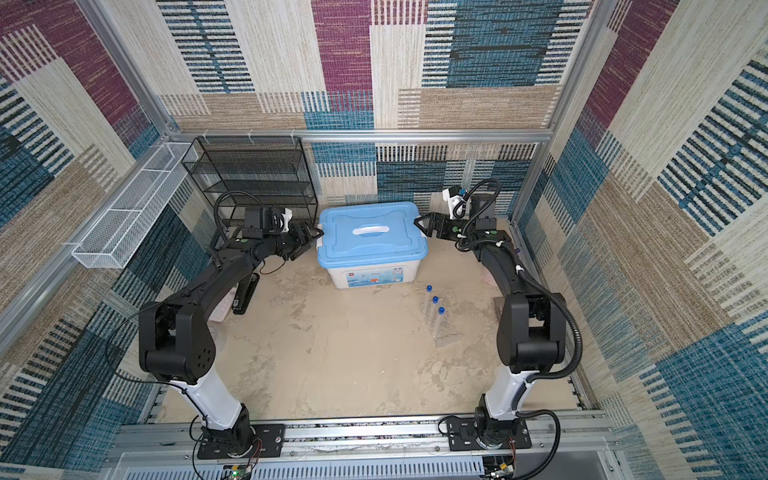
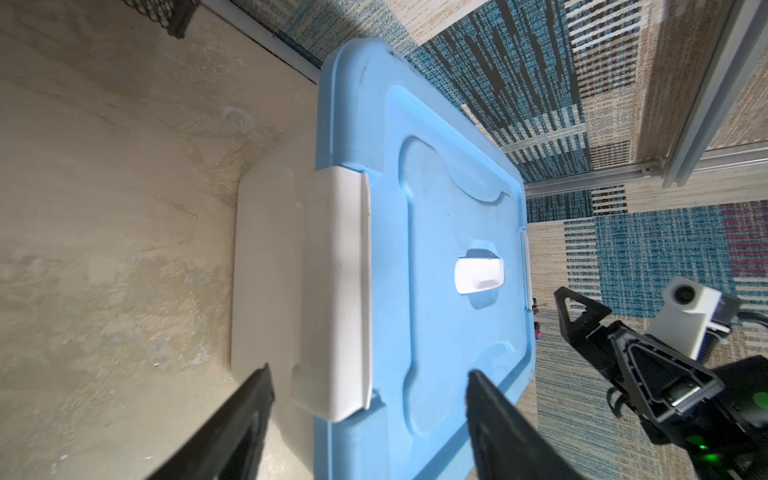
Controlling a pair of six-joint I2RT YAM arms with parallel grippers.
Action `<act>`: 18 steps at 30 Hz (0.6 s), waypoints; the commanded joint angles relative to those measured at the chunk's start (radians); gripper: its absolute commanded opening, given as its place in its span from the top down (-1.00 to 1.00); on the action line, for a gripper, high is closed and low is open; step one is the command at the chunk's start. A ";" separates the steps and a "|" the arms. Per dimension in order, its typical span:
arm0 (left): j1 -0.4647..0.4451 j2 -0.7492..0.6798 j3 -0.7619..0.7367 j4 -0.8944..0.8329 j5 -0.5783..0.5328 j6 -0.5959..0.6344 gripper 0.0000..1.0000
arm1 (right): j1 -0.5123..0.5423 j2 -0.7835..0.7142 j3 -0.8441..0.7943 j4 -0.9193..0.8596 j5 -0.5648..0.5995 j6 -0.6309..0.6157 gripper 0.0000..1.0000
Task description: Organize the chemistry lab equipment
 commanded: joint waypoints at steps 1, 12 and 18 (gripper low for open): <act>0.012 -0.032 -0.019 -0.039 -0.078 0.059 -0.79 | -0.005 -0.068 -0.053 0.071 0.118 -0.042 -0.98; 0.039 -0.208 -0.205 -0.080 -0.418 0.248 -0.98 | -0.047 -0.520 -0.644 0.513 0.610 -0.161 -0.98; 0.049 -0.324 -0.403 0.030 -0.595 0.377 -0.98 | -0.062 -0.664 -0.922 0.714 0.751 -0.235 -0.98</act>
